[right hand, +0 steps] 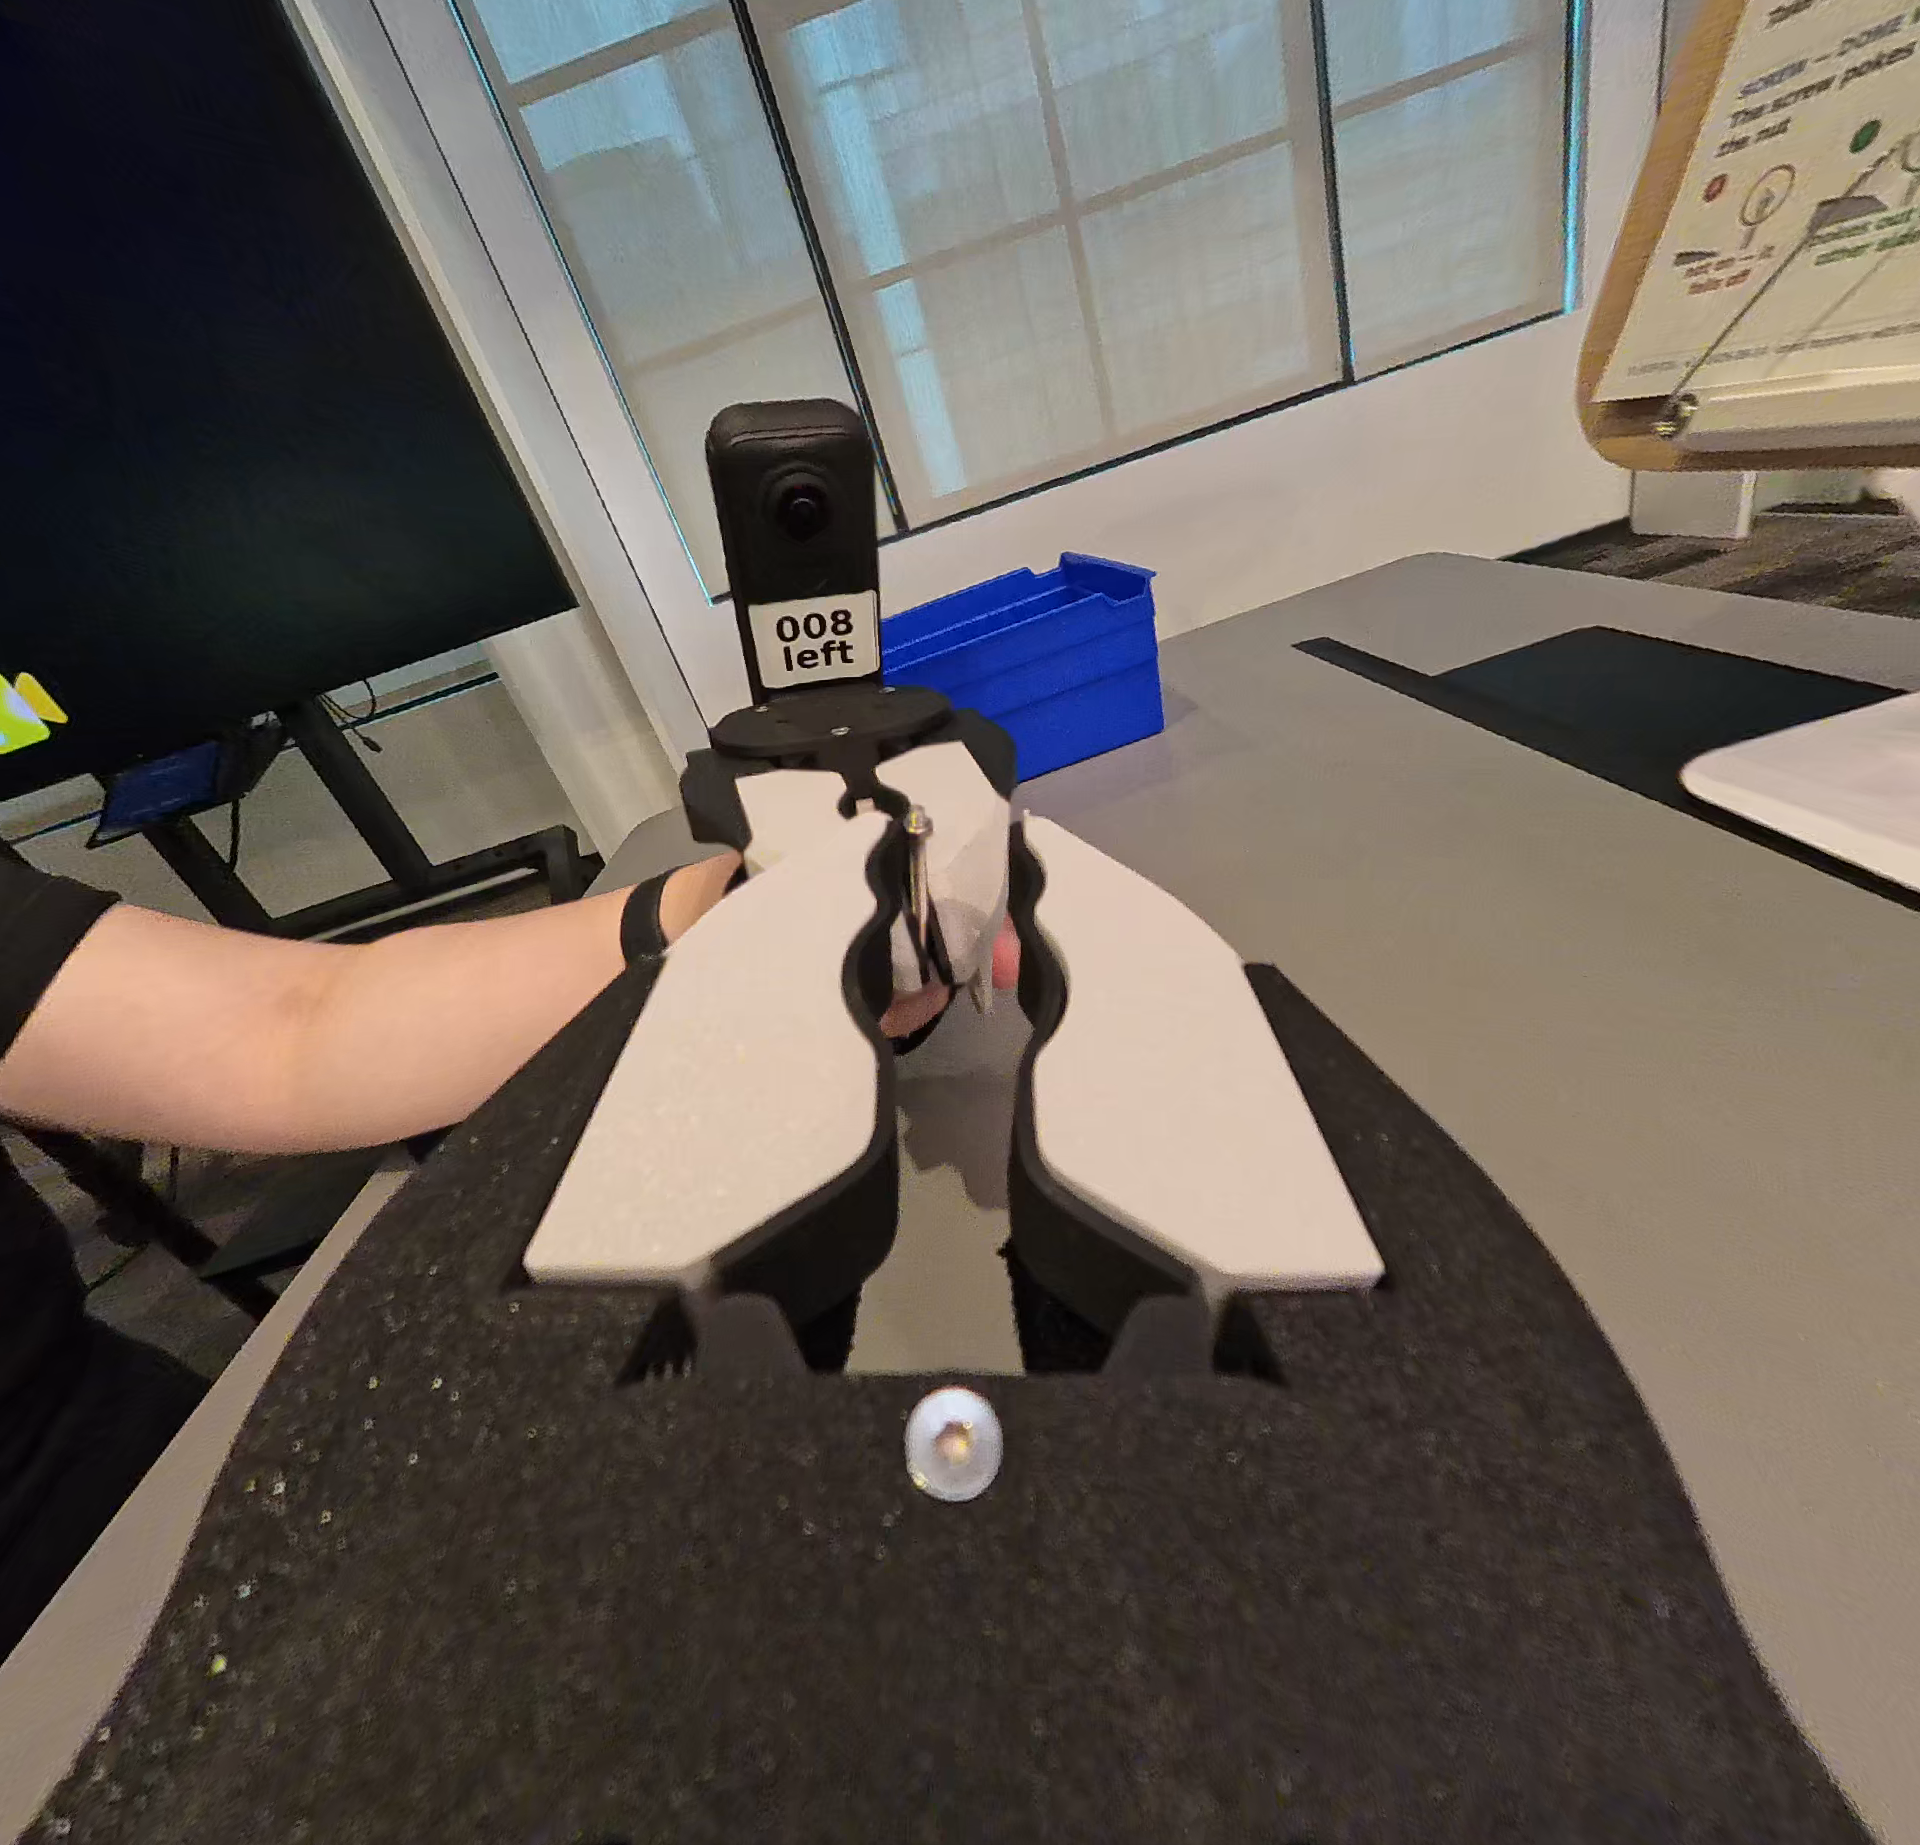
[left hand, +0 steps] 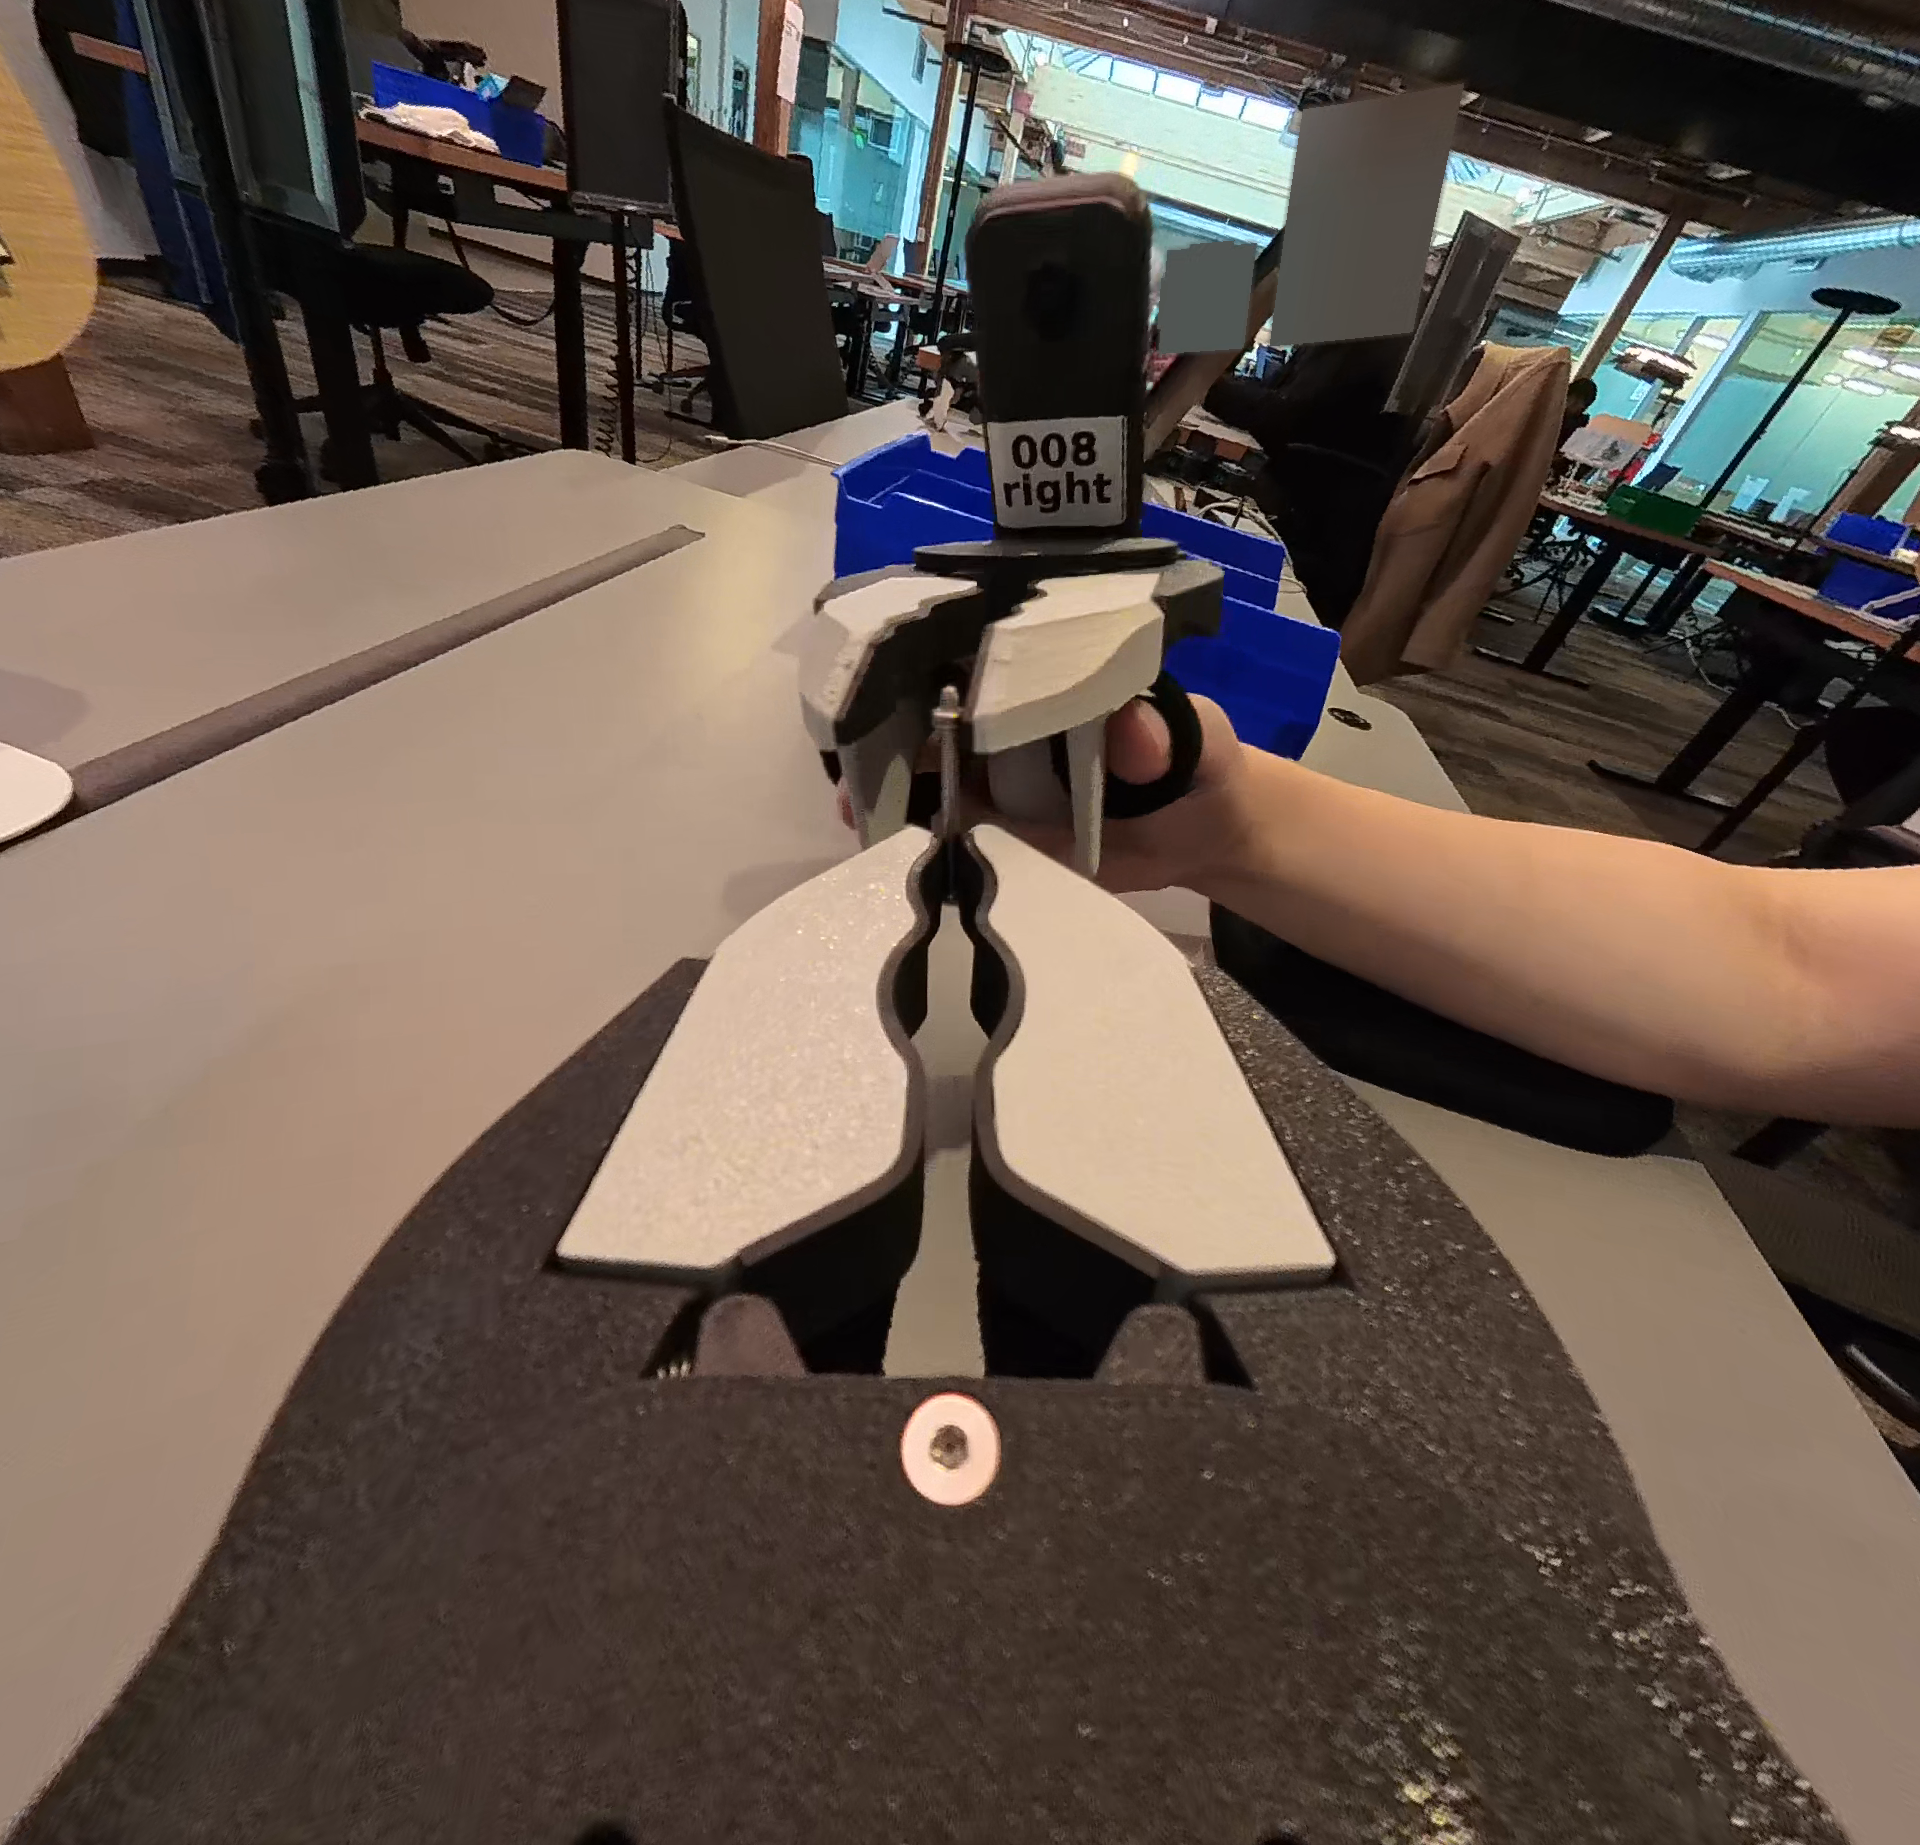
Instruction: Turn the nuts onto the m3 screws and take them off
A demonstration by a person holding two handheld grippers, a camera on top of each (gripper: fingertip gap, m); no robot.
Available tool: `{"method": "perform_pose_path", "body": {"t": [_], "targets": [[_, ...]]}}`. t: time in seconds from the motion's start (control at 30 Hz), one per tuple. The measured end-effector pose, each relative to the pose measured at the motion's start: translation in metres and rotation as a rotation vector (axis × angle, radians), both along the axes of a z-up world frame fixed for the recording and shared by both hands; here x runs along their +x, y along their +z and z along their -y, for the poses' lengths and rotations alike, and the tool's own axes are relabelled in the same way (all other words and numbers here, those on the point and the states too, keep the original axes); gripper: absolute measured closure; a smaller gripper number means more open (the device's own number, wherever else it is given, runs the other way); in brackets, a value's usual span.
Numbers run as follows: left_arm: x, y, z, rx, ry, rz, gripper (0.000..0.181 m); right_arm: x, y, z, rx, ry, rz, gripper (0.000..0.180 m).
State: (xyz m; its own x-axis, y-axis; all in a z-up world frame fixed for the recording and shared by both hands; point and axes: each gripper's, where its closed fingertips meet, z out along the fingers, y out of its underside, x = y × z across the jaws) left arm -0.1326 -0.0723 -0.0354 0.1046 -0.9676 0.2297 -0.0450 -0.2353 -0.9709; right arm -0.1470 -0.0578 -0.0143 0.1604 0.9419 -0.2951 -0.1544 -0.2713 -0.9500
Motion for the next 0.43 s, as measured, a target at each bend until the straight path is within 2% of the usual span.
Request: {"method": "perform_pose_path", "body": {"t": [0.1,0.2,0.43], "targets": [[-0.002,0.003,-0.001,-0.009,-0.004,0.021,0.179,0.011,0.004,-0.005,-0.008,-0.030,-0.032,0.165],[-0.001,0.003,0.000,-0.004,-0.007,0.018,0.179,0.008,0.017,0.004,0.007,0.022,-0.091,0.164],[0.001,0.001,0.002,0.004,-0.006,0.003,0.179,-0.001,0.004,0.001,0.046,-0.021,0.009,0.163]]}}
